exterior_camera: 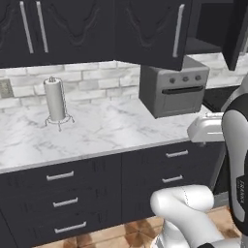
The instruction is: Close all open cabinet doors.
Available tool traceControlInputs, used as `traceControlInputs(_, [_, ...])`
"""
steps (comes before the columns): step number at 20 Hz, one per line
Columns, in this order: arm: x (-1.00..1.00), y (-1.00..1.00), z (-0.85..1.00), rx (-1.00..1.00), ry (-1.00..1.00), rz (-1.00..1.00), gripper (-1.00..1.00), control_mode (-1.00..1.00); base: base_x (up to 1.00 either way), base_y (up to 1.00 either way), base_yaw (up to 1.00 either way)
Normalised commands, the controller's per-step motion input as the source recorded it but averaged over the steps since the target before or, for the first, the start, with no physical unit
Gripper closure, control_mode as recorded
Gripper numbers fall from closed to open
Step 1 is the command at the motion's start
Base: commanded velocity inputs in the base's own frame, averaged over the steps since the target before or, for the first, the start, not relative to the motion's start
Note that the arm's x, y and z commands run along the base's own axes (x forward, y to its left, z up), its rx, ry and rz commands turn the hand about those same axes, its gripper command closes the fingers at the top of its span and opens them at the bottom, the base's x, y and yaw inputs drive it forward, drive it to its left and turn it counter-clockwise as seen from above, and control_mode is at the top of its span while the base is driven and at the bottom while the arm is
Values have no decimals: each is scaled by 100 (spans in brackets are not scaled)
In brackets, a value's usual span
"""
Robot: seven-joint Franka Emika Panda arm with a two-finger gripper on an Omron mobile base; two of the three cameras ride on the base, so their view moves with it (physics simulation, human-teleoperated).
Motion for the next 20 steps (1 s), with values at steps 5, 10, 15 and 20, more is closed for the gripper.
traceControlInputs(5, [0,0,0,0,0,0,-100,100,11,-72,0])
traceControlInputs(10, [0,0,0,0,0,0,-100,100,32,-65,0])
traceControlInputs(15, [0,0,0,0,0,0,-100,100,43,-58,1])
traceControlInputs(20, [0,0,0,0,0,0,-100,100,63,-28,6])
